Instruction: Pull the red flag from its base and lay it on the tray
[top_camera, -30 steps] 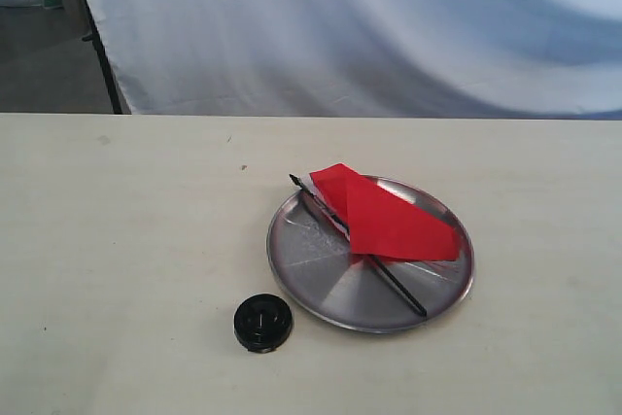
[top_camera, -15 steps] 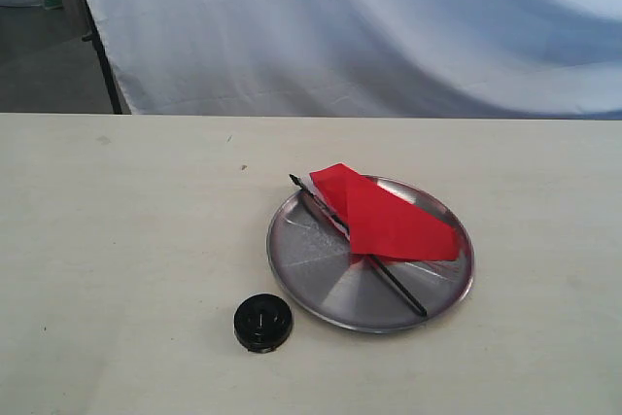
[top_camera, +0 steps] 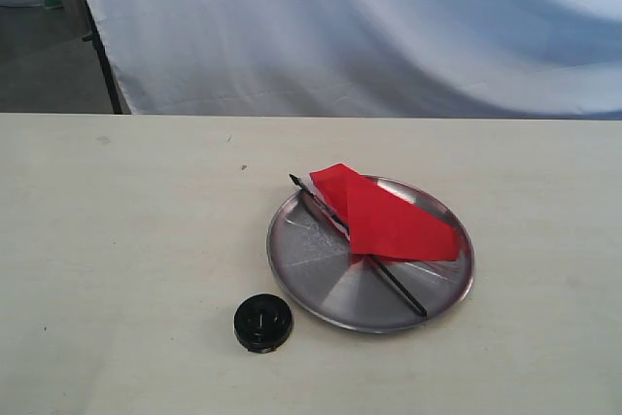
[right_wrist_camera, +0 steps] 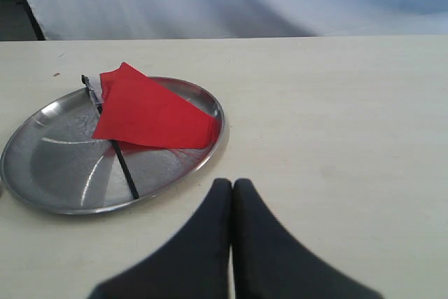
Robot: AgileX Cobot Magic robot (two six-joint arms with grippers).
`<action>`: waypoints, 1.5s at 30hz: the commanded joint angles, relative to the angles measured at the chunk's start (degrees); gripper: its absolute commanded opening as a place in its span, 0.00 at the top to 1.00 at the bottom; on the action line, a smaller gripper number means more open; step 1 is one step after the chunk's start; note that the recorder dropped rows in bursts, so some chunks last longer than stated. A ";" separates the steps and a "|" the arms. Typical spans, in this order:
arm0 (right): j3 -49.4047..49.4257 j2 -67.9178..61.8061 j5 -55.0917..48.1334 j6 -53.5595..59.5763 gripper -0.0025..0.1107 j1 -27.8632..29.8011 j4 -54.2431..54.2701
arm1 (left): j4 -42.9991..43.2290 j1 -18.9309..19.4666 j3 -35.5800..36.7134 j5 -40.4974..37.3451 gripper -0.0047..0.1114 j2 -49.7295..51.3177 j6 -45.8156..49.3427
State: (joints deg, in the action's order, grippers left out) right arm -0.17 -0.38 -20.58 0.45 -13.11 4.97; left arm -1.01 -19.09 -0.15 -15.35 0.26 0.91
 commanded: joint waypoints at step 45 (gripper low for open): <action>0.17 0.38 -0.10 0.22 0.98 0.35 -0.12 | -0.81 12.53 0.15 0.09 0.96 -0.26 -0.91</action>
State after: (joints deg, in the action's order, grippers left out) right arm -0.17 -0.38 -20.58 0.45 -13.11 4.97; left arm -1.01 -6.71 -0.15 -15.35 0.17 0.46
